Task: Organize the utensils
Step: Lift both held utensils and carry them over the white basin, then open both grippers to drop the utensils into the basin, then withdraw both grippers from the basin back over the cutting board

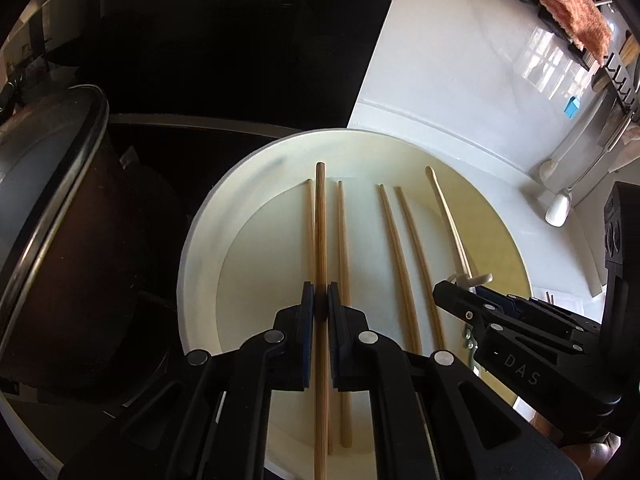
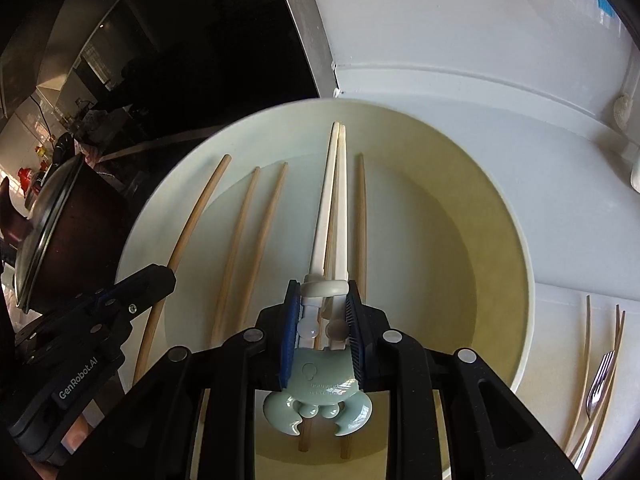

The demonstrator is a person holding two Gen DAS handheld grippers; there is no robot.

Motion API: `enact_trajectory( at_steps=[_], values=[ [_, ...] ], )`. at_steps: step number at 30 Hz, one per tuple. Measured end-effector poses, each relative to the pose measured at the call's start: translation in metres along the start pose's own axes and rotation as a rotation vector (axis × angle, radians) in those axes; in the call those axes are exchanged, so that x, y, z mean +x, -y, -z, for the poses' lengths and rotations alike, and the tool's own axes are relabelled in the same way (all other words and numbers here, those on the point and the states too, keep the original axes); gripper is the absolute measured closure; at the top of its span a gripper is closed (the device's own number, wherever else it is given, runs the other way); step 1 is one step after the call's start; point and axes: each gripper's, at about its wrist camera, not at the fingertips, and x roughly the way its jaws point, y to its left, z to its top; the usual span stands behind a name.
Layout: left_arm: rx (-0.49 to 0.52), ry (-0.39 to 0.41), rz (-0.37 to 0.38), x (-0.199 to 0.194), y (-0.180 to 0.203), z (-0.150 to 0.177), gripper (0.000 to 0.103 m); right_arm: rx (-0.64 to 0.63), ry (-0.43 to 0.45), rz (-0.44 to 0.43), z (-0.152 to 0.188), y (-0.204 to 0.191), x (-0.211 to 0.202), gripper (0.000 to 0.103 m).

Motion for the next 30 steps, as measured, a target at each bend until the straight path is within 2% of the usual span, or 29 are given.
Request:
enact_trajectory(
  at_steps=[6,20,21,22,23,24,25,27,28,29,30],
  values=[
    [-0.001,-0.046,-0.007,0.013,0.002,0.002,0.096,0.042,-0.084,-0.001,0.000,0.012,0.020,0.081],
    [0.002,-0.094,-0.028,0.029,0.003,-0.002,0.095,0.058,-0.113,0.010,-0.003,0.017,0.025,0.080],
    [-0.001,-0.102,-0.031,0.030,0.003,-0.002,0.092,0.056,-0.117,0.006,-0.004,0.016,0.026,0.080],
    [-0.004,-0.108,-0.038,0.031,0.002,-0.002,0.086,0.053,-0.120,0.002,-0.003,0.016,0.025,0.078],
    [-0.006,-0.111,-0.043,0.031,0.001,-0.002,0.078,0.049,-0.120,0.003,-0.003,0.015,0.024,0.074],
    [-0.007,-0.111,-0.048,0.031,0.000,-0.002,0.074,0.046,-0.113,0.008,-0.003,0.015,0.022,0.066],
    [-0.007,-0.109,-0.054,0.030,0.000,-0.002,0.068,0.040,-0.103,0.010,-0.003,0.015,0.019,0.065],
    [-0.006,-0.099,-0.062,0.027,-0.002,-0.002,0.053,0.033,-0.088,0.016,-0.005,0.015,0.015,0.064],
    [-0.012,-0.094,-0.065,0.024,-0.003,-0.002,0.038,0.032,-0.078,0.018,-0.005,0.015,0.011,0.060],
    [-0.019,-0.084,-0.065,0.021,-0.005,-0.002,0.034,0.031,-0.068,0.022,-0.005,0.016,0.007,0.059],
    [-0.024,-0.075,-0.065,0.018,-0.006,-0.002,0.034,0.029,-0.058,0.028,-0.005,0.016,0.003,0.058]
  ],
)
